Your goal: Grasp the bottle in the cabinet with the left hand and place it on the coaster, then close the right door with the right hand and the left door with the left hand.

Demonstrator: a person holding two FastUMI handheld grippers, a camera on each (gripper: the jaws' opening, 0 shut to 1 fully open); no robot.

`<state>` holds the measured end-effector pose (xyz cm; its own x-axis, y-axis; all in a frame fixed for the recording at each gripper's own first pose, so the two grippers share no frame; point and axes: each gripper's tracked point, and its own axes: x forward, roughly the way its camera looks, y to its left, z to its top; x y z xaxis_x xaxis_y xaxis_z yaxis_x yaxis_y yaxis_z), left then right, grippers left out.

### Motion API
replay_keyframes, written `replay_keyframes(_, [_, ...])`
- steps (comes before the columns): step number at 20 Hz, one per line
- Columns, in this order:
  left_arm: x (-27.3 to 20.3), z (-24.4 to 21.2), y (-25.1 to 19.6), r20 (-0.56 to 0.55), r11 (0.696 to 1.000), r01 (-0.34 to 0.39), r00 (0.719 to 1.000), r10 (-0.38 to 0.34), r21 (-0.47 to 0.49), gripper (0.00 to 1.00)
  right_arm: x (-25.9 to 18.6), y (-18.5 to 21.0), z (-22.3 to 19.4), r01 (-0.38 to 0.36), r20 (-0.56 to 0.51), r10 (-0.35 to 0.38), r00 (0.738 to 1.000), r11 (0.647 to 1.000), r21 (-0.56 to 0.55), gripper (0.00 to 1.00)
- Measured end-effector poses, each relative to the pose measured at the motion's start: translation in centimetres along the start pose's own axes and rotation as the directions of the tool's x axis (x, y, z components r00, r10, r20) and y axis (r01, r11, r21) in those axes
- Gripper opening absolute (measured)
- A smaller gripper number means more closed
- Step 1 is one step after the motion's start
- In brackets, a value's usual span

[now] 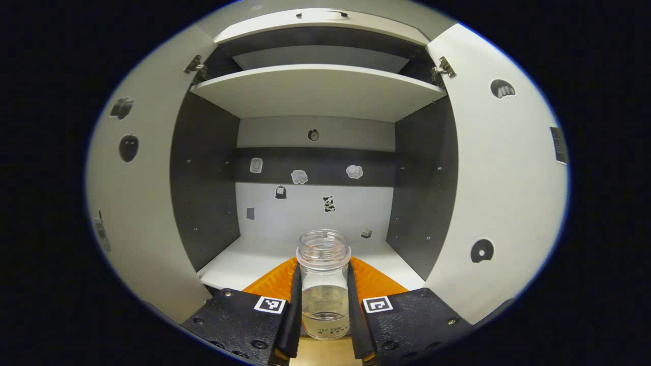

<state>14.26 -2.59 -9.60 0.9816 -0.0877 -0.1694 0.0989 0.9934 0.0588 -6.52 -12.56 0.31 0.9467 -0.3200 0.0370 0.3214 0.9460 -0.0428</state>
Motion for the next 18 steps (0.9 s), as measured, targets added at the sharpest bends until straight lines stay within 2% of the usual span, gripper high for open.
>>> replay_keyframes(5, [-6.1,-4.2,1.3,-0.030,1.000,-0.016,0.999,0.016,-0.002,0.41,1.4,0.1,-0.5,-0.055,-0.021,0.054,0.998,0.998,-0.038,0.97])
replay_keyframes(10, [-10.6,-11.0,2.7,-0.108,0.997,-0.069,0.992,0.067,-0.021,0.41,3.3,1.2,-1.1,-0.145,-0.039,0.143,0.989,0.988,-0.054,0.97])
replay_keyframes(11, [-11.3,-12.5,3.1,-0.126,0.996,-0.088,0.989,0.083,-0.030,0.41,3.8,1.3,-1.0,-0.160,-0.034,0.159,0.987,0.985,-0.058,0.93])
replay_keyframes(12, [-12.0,-13.9,3.4,-0.135,0.994,-0.103,0.986,0.097,-0.036,0.41,4.5,1.5,-1.0,-0.173,-0.026,0.172,0.985,0.983,-0.062,1.00])
replay_keyframes(13, [-12.6,-15.1,3.7,-0.144,0.993,-0.116,0.984,0.109,-0.039,0.41,5.2,1.6,-1.0,-0.183,-0.019,0.182,0.983,0.981,-0.065,1.00])
replay_keyframes(14, [-13.1,-16.5,3.7,-0.153,0.992,-0.122,0.982,0.115,-0.042,0.42,5.9,1.8,-1.1,-0.191,-0.014,0.190,0.982,0.979,-0.067,0.93])
replay_keyframes(15, [-13.6,-17.6,3.8,-0.155,0.991,-0.126,0.981,0.118,-0.044,0.41,6.5,1.8,-1.2,-0.192,-0.013,0.191,0.981,0.979,-0.068,0.93])
replay_keyframes(16, [-14.0,-18.8,3.7,-0.160,0.991,-0.125,0.980,0.117,-0.043,0.42,7.1,1.8,-1.3,-0.192,-0.012,0.191,0.981,0.979,-0.066,0.97])
replay_keyframes(18, [-14.7,-21.2,3.4,-0.167,0.994,-0.105,0.981,0.096,-0.041,0.42,8.0,2.0,-1.6,-0.176,-0.013,0.176,0.984,0.983,-0.059,0.97])
